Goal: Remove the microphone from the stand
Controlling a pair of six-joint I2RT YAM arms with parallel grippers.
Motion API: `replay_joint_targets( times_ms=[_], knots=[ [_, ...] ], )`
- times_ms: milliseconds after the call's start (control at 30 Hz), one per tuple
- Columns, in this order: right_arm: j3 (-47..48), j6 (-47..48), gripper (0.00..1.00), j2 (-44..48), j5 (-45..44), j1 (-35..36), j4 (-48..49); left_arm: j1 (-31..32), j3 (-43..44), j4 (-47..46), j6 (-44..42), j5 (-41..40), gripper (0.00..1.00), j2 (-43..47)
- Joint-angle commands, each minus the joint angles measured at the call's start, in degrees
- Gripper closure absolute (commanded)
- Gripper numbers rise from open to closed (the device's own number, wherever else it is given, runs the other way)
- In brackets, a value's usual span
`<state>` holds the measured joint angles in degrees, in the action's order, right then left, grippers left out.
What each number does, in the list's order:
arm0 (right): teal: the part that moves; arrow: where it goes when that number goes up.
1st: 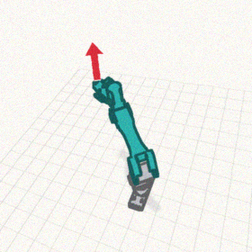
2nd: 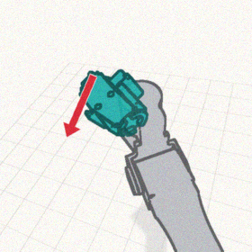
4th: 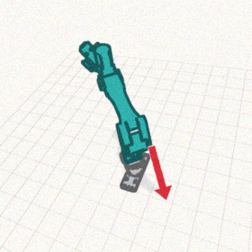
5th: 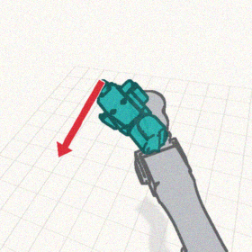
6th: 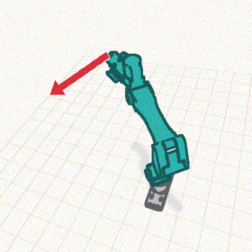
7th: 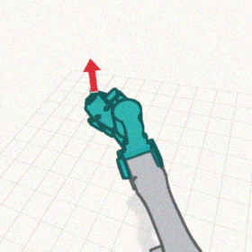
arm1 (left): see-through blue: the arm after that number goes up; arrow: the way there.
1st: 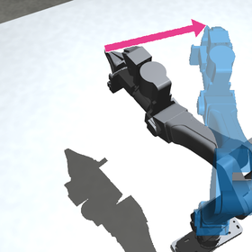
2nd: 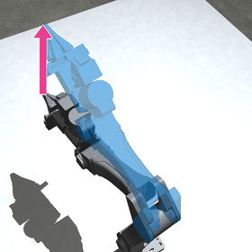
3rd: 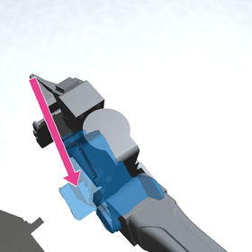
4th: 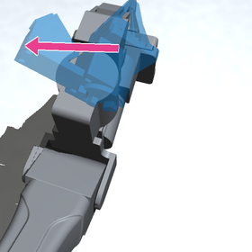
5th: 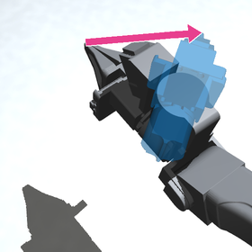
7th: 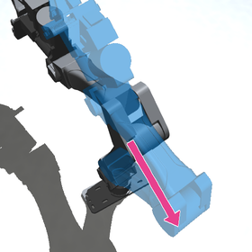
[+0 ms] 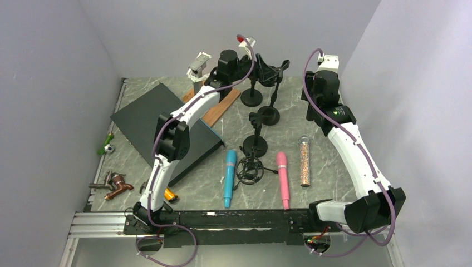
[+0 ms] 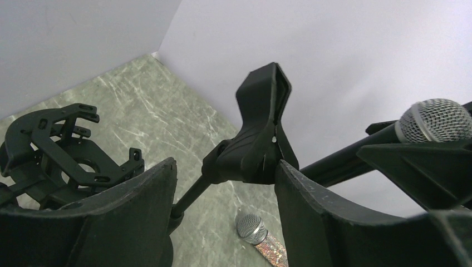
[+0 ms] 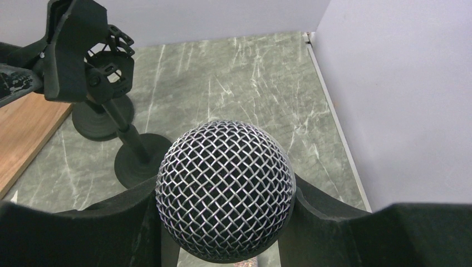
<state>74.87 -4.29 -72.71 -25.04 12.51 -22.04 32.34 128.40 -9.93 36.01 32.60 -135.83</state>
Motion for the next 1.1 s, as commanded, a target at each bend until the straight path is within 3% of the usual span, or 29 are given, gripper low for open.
replay_joint_targets(
  times_ms=[0, 167, 367, 633, 1067],
  knots=[
    [-0.3, 0.2, 1.0, 2.0, 0.2, -0.1, 3.2, 0.9, -0.3, 6.5, -4.5, -5.8, 0.38, 0.4],
    [-0.4, 0.3, 1.0, 2.0, 0.4, -0.1, 3.4, 1.1, -8.5, 5.1, -7.0, -6.6, 0.4, 4.8],
    [-0.3, -0.8, 1.0, 0.6, -0.3, -0.2, 2.7, 1.5, -6.8, 12.9, -10.9, -8.0, 0.4, 6.0],
    [-0.2, 0.2, 1.0, 0.2, -4.1, -0.2, 1.1, 3.0, -18.2, 11.5, -12.7, -9.6, 0.41, 9.5],
    [-2.1, -1.1, 1.0, -1.7, -6.1, -0.1, -1.5, 3.4, -18.3, 14.7, -14.3, -9.6, 0.4, 12.3]
  ],
)
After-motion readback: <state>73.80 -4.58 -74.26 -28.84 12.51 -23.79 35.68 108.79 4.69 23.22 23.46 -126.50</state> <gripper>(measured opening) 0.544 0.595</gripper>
